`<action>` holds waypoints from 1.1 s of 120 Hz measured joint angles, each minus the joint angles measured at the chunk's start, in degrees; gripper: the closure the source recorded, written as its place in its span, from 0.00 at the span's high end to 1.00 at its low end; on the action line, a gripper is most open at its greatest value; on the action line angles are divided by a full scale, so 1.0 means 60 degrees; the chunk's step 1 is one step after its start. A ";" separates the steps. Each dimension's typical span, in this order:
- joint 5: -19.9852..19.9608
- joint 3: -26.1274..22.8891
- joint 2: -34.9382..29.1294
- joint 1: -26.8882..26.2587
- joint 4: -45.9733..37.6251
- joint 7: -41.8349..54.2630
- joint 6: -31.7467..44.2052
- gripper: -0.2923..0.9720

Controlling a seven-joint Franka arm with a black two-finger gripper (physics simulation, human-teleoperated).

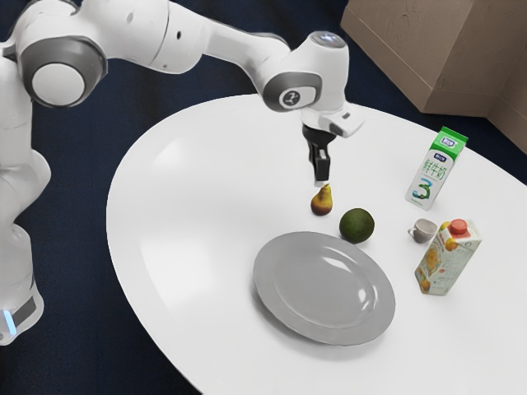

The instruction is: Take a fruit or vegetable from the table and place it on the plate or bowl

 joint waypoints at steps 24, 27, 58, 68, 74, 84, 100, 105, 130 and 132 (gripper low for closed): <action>-0.0626 -0.0002 0.0820 0.0151 -0.0005 -0.0062 0.0739 0.75; -0.0689 -0.0002 0.0895 0.0184 0.0000 -0.0068 0.0790 0.75; -0.1321 -0.0037 0.1484 0.0459 0.0030 -0.0119 0.1316 0.75; -0.1524 -0.0703 0.1754 0.1330 0.0068 -0.0124 0.1502 0.75; -0.1597 -0.0993 0.1860 0.1666 0.0146 -0.0127 0.1602 0.75; -0.1668 -0.1213 0.1936 0.1828 0.0218 -0.0130 0.1787 0.75; -0.1759 -0.1288 0.2108 0.1953 0.0292 -0.0133 0.2005 0.75; -0.1812 -0.1410 0.2225 0.2094 0.0346 -0.0130 0.2061 0.75; -0.1904 -0.2287 0.2435 0.2950 0.0481 -0.0126 0.2255 0.69; -0.1907 -0.2291 0.2464 0.2956 0.0480 -0.0129 0.2265 0.66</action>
